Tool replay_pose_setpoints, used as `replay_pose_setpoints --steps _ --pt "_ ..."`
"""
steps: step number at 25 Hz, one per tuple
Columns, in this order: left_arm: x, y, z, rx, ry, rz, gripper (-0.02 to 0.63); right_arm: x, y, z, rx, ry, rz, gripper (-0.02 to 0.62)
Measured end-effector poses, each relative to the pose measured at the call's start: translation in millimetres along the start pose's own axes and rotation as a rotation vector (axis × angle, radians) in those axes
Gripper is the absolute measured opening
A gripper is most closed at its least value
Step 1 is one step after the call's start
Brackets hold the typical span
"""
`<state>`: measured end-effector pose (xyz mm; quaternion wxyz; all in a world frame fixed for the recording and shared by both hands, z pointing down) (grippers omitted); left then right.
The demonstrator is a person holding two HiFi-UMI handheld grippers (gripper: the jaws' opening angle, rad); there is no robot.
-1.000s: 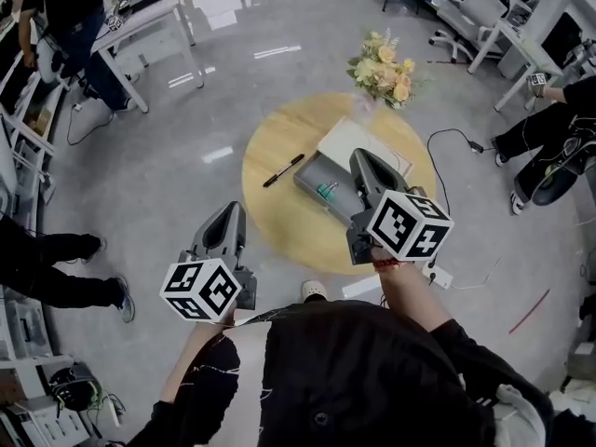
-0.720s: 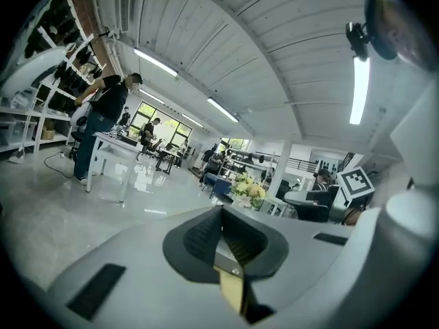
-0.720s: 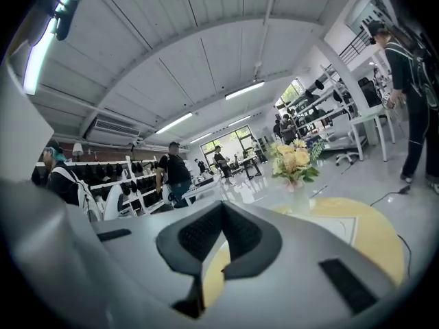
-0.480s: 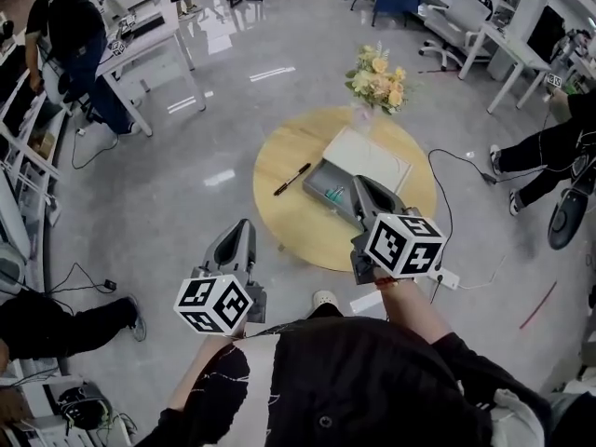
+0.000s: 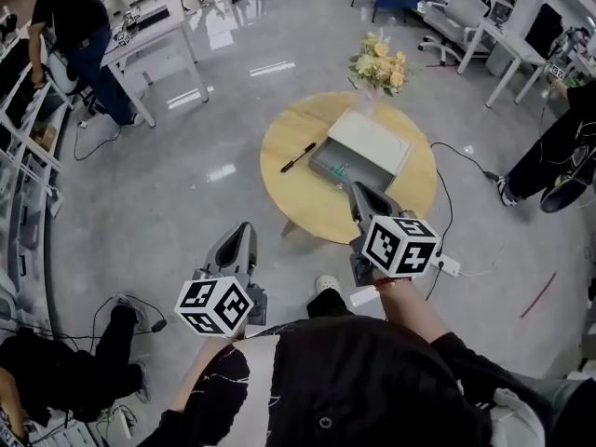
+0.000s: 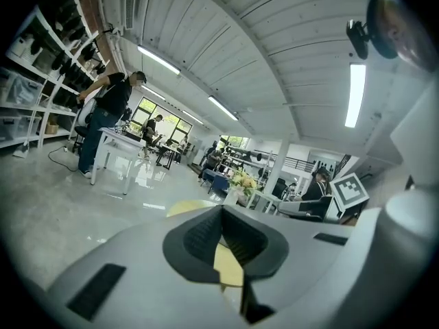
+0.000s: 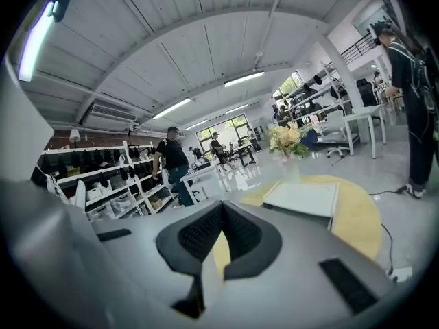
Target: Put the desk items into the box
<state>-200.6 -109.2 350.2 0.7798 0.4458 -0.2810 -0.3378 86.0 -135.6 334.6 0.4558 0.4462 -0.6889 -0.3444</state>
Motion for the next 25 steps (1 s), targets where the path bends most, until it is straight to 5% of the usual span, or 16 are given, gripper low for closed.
replay_pose_setpoints --steps 25 --pt "-67 37 -21 -0.023 -0.012 0.018 0.009 -59 55 20 -0.031 -0.022 0.055 0.005"
Point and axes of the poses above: the fingertips, and each gripper's own axes: x forward along the fingers, z to its left, y out of its underside, the point moved 8 cm from there along -x, backward along the fingers, and after that the axes turned 5 degrees about y, right-handed, at the moved point
